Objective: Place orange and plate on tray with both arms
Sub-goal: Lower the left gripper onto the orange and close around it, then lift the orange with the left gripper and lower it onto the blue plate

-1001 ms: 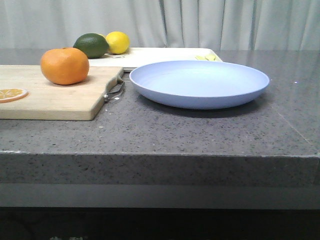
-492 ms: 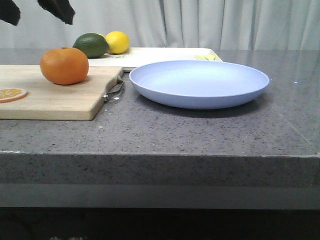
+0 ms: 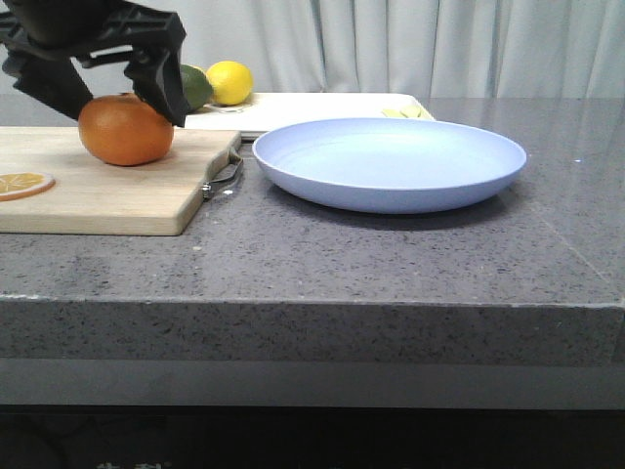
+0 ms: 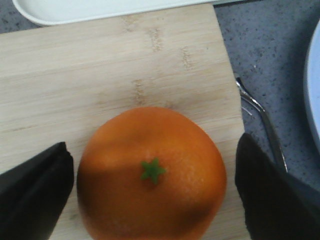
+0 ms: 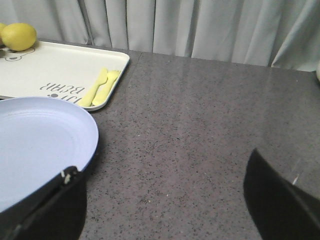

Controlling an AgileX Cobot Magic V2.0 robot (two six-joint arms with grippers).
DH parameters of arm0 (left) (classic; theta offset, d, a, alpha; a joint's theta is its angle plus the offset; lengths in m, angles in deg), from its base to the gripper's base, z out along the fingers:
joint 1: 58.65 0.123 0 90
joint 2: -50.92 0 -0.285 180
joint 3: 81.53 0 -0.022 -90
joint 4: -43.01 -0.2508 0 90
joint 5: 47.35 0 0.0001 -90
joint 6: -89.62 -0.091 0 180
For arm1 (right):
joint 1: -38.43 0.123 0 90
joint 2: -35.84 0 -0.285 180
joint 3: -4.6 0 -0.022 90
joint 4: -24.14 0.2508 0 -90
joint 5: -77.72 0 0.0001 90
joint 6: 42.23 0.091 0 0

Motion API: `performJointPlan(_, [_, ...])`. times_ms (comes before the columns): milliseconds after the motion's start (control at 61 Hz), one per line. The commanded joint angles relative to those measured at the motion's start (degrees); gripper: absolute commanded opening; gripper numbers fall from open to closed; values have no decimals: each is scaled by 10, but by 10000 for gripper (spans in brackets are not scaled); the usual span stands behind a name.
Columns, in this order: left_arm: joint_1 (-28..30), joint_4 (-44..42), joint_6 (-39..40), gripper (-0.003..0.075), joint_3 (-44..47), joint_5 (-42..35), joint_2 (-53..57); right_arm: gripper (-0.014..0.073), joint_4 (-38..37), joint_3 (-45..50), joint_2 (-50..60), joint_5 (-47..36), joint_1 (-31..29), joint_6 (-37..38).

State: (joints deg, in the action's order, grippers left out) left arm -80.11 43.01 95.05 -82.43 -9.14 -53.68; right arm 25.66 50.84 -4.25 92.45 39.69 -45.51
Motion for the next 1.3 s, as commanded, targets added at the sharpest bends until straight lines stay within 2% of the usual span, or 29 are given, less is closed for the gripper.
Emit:
performJointPlan(0, [-1,6,4,622,-20,-33,13,642,1,-21,-5,-51,-3,-2])
performJointPlan(345, [-1,6,4,606,-20,-26,-1,642,1,-21,-5,-51,-3,-2])
performJointPlan(410, [-1,6,4,559,-20,-26,-1,642,1,-21,-5,-51,-3,-2])
performJointPlan(558, [-1,6,4,351,-20,-26,1,642,1,-21,-5,-50,-3,-2])
performJointPlan(673, [-1,5,4,253,-31,-25,6,642,1,-21,-5,-50,-3,-2])
performJointPlan(820, [-6,6,4,245,-71,-7,11,642,1,-21,-5,-50,-3,-2])
performJointPlan(1017, [-65,11,4,245,-130,-2,7,642,1,-21,-5,-50,-3,-2])
performJointPlan(1280, [-176,15,4,245,-134,-114,-33,642,1,-21,-5,-50,-3,-2])
